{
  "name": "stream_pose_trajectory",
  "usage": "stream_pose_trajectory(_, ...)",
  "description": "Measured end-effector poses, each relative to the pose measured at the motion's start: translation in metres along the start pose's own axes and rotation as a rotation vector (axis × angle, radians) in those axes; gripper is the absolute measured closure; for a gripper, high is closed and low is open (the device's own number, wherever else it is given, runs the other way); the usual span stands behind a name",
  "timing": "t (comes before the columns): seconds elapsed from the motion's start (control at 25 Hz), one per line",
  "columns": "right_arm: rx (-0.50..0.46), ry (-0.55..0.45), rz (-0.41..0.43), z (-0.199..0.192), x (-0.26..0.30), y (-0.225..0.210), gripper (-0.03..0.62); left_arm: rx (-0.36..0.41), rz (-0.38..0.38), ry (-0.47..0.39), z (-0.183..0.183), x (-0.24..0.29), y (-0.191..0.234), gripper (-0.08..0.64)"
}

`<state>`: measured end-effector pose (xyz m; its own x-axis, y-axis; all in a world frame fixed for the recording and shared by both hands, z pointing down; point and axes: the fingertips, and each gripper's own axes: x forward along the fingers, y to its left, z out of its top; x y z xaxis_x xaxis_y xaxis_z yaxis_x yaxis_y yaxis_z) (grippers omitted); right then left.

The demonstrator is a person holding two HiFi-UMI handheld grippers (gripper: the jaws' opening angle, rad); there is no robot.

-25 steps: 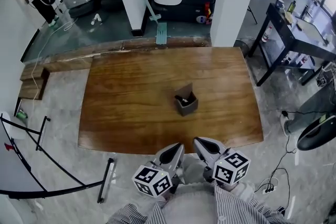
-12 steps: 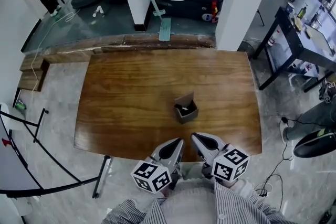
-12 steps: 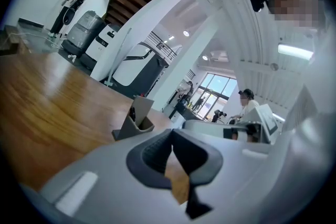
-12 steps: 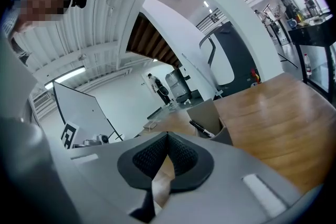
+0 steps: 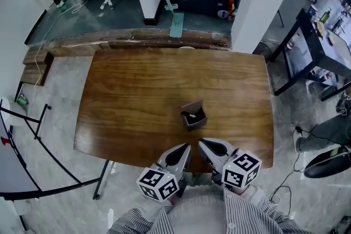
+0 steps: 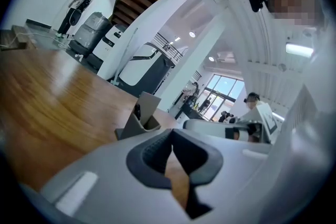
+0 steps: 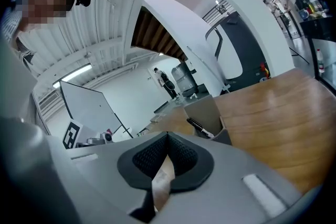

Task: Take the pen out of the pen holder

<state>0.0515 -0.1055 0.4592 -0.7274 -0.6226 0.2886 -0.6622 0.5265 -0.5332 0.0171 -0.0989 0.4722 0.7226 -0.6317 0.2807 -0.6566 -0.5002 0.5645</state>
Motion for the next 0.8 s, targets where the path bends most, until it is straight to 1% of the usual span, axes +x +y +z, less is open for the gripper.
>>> stream_pose_trajectory(0.12, 0.007, 0.012, 0.0, -0.002, 0.001, -0.006, 0.592, -0.014, 0.011, -0.008, 0.001, 0.003, 0.004, 0.552)
stream_pose_trajectory(0.52, -0.008, 0.008, -0.016, 0.01, 0.011, -0.009, 0.592, 0.002, 0.012, -0.007, 0.009, 0.004, 0.009, 0.552)
stream_pose_trajectory(0.68, -0.006, 0.015, -0.029, 0.012, 0.017, -0.008, 0.592, -0.039, -0.006, -0.008, 0.014, 0.003, 0.011, 0.552)
stream_pose_trajectory(0.8, -0.005, 0.025, -0.038, 0.01, 0.019, -0.006, 0.592, -0.046, -0.019, 0.008, 0.014, 0.004, 0.013, 0.552)
